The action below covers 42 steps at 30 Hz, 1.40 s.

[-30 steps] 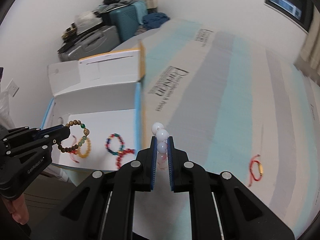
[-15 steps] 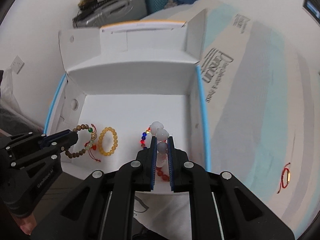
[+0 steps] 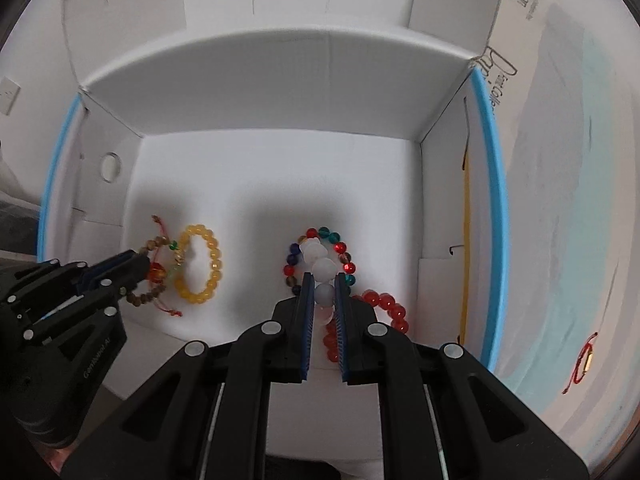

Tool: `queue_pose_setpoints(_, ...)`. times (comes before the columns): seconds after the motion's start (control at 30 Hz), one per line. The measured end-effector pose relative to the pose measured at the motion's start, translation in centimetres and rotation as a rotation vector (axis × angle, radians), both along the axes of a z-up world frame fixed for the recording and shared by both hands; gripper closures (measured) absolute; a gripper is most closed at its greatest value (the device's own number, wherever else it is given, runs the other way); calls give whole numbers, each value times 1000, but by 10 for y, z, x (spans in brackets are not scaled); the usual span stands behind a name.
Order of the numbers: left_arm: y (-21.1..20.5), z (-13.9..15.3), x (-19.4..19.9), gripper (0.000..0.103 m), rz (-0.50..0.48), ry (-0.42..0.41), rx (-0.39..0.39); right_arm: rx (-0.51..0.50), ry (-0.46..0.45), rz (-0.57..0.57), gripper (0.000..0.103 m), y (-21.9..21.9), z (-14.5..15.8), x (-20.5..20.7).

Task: Organize jewelry
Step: 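Open the left tool and the right tool to drop both bracelets in the box, then move both open tools back over the red cord bracelet and pearl charm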

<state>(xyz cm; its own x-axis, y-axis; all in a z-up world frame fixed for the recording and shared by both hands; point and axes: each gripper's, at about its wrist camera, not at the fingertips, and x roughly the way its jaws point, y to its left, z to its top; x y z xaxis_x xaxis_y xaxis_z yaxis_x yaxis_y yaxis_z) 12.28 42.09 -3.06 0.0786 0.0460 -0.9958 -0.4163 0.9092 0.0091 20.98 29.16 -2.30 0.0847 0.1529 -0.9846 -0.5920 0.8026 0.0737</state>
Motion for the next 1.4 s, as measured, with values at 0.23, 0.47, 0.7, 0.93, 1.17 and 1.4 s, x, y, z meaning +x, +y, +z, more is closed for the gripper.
queue_pose_setpoints(0.23, 5, -21, 3, 96, 1, 63, 17, -43, 32, -1, 94, 7, -23, 6)
queue_pose_setpoints(0.47, 8, -28, 1, 96, -5, 82, 29, -64, 51, -4, 94, 6, -37, 6)
queue_pose_setpoints(0.7, 8, -19, -6, 92, -6, 58, 76, -66, 44, -15, 90, 2, -37, 4)
queue_pose_setpoints(0.93, 7, 0, -24, 68, 3, 9, 106, -28, 21, -24, 59, -3, -27, 2)
queue_pose_setpoints(1.17, 6, 28, -49, 32, 21, -80, 137, 77, -25, -33, 28, -13, 3, -6)
queue_pose_setpoints(1.4, 0, 61, -48, 11, 10, -158, 162, 175, -101, -62, 14, -28, 46, -5)
